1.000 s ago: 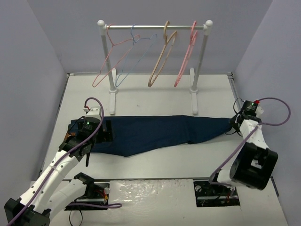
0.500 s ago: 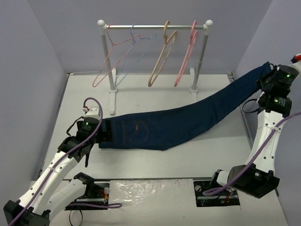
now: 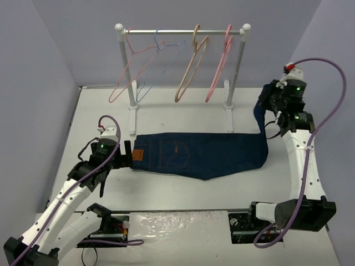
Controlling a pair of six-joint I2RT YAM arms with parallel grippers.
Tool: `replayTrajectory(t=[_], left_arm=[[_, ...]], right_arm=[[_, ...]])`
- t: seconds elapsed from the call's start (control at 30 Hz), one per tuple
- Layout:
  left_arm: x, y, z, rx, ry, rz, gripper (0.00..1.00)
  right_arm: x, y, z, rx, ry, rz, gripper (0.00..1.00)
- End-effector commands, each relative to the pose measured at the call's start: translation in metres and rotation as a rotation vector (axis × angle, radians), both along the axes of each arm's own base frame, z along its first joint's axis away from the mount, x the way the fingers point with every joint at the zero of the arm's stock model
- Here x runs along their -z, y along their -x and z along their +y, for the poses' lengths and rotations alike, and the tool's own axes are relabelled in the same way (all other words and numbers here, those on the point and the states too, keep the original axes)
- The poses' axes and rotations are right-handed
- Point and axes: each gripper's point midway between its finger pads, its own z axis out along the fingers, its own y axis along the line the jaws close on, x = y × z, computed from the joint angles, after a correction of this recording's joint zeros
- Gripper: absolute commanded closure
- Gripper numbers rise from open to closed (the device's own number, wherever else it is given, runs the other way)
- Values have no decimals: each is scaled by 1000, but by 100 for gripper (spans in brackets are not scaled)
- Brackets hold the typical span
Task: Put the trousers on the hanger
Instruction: Fold the trousers at the center of the board.
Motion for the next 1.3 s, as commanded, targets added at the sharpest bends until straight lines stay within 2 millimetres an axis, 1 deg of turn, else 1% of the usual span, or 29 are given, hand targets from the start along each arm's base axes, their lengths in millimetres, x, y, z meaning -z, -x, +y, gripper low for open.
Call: replayTrajectory(t=[0.0,0.07,0.17,0.3,0.37,0.4,0.43,0.47,0.5,0.53,0.57,0.6,0.67,0.73,0.77,0.9,0.97,1.27], left_arm=[[-17,-10,-8,12,41,-67,3],[-17,-11,-9,15,44,-66,3],[-16,-12,-8,9,37,-61,3],[-15,-12,-8,7,36,-57,3],[-15,-12,-8,7,36,-58,3],[-15,-12,-8,6,36,-58,3],[-16,-12,-8,6,36,-59,3],[-16,-11,-8,6,37,-60,3],[-16,-11,-8,6,38,-60,3],[-16,-11,-8,6,39,-59,3],[-15,-11,-8,6,39,-58,3],[-16,-10,-8,4,39,-58,3],[-15,-10,-7,-1,39,-57,3],[-15,-10,-7,-3,38,-54,3],[-15,-10,-6,-6,38,-53,3],[-15,-10,-5,-13,33,-52,3],[-15,-10,-4,-15,30,-51,3],[-11,-9,0,-38,13,-36,3]], right_arm=[[-13,11,52,-127,-3,-82,100],[-7,20,90,-206,-28,-77,100],[-10,34,140,-289,-43,-91,100],[-21,46,181,-325,-89,-142,100],[-22,55,206,-355,-129,-155,100],[-25,58,214,-362,-137,-171,100],[-26,56,216,-349,-136,-179,100],[-28,57,222,-351,-134,-186,100],[-30,60,233,-362,-133,-194,100],[-28,61,238,-361,-129,-193,100],[-26,59,244,-362,-128,-187,100],[-25,58,255,-370,-135,-187,100],[-28,56,268,-372,-158,-213,100],[-28,53,277,-363,-160,-225,100],[-27,51,278,-349,-158,-228,100],[-23,48,303,-344,-168,-251,100],[-17,44,309,-322,-163,-260,100],[15,47,359,-332,-145,-263,100]])
